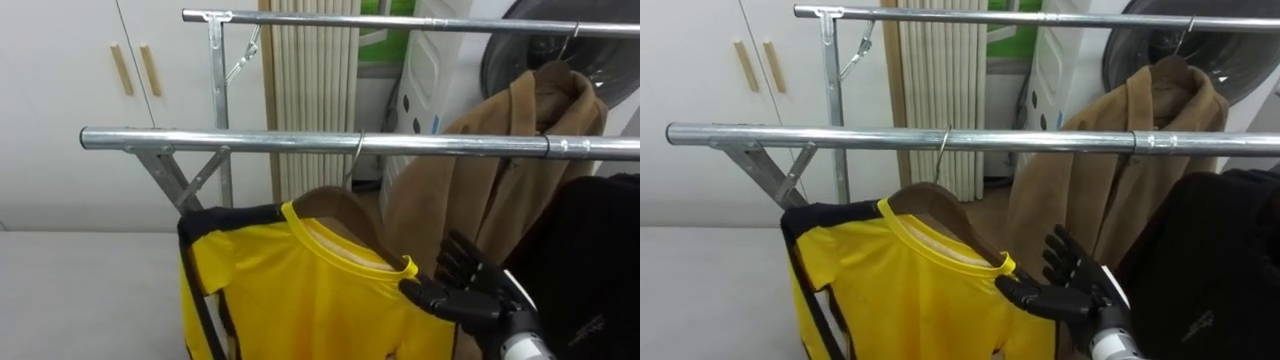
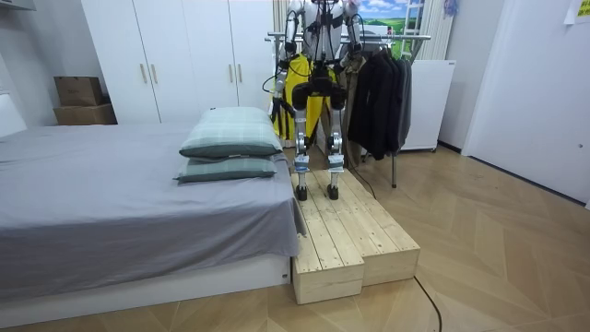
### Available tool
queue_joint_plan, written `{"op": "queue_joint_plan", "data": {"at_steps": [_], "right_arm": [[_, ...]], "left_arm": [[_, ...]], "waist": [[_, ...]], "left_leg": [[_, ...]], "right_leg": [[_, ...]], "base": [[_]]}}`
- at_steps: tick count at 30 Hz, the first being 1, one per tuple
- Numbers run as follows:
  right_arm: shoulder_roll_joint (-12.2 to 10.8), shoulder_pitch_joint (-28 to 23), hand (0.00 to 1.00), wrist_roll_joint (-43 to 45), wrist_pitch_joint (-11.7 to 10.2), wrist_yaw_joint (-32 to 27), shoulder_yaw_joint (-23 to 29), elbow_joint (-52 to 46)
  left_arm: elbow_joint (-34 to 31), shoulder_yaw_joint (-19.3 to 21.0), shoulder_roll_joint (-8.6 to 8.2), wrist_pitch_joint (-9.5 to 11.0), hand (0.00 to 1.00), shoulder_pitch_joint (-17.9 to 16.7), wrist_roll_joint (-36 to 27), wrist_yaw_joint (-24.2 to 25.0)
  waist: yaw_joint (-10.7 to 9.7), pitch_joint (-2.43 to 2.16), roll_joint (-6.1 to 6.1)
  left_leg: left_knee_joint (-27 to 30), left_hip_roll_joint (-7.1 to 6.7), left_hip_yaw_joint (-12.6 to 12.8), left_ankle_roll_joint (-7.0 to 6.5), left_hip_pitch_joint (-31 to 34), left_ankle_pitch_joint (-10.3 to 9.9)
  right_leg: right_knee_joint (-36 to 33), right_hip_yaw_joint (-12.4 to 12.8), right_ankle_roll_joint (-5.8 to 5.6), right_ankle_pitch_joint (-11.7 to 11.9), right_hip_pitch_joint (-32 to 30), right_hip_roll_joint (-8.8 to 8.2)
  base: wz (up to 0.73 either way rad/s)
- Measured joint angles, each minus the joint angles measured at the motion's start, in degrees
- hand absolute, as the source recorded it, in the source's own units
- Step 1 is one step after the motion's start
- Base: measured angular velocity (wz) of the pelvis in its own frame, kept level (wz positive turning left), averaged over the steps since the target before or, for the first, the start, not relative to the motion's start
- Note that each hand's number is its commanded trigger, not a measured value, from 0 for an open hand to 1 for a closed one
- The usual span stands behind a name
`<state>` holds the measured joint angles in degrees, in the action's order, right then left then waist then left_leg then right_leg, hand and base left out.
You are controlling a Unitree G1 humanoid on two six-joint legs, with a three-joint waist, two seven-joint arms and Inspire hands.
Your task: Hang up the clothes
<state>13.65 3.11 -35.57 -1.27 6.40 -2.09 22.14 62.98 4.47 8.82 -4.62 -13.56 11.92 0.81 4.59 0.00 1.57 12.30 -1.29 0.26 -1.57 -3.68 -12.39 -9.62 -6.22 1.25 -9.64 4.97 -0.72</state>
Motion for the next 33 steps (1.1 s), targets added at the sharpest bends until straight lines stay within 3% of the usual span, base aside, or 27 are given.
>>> {"op": "queue_joint_plan", "data": {"at_steps": [4,14,33], "right_arm": [[0.02,-0.69,0.0,0.66,-0.4,0.44,0.27,0.01],[0.1,-9.02,0.0,11.28,-1.23,0.67,0.61,4.95],[-0.13,-10.19,0.0,18.64,-2.49,1.37,1.14,19.73]], "left_arm": [[0.04,0.02,0.01,0.86,0.0,-0.09,-0.02,0.96],[1.21,-0.06,0.2,1.67,0.0,-0.04,-1.11,0.69],[2.23,1.06,0.86,4.11,0.0,0.48,-1.19,1.15]], "waist": [[-0.9,-0.03,0.07],[-1.67,0.07,0.58],[-2.85,0.0,-0.03]], "left_leg": [[0.18,0.08,0.25,0.02,-0.05,-0.01],[-0.05,0.05,0.91,-0.02,0.37,-0.04],[-0.07,0.07,1.34,-0.07,-0.62,-0.22]], "right_leg": [[-0.09,0.08,0.0,0.0,0.2,0.02],[0.0,0.69,-0.1,-0.07,-0.25,0.02],[-0.08,1.51,-0.2,-0.21,-0.06,0.12]], "base": [[-0.01],[-0.03],[-0.01]]}}
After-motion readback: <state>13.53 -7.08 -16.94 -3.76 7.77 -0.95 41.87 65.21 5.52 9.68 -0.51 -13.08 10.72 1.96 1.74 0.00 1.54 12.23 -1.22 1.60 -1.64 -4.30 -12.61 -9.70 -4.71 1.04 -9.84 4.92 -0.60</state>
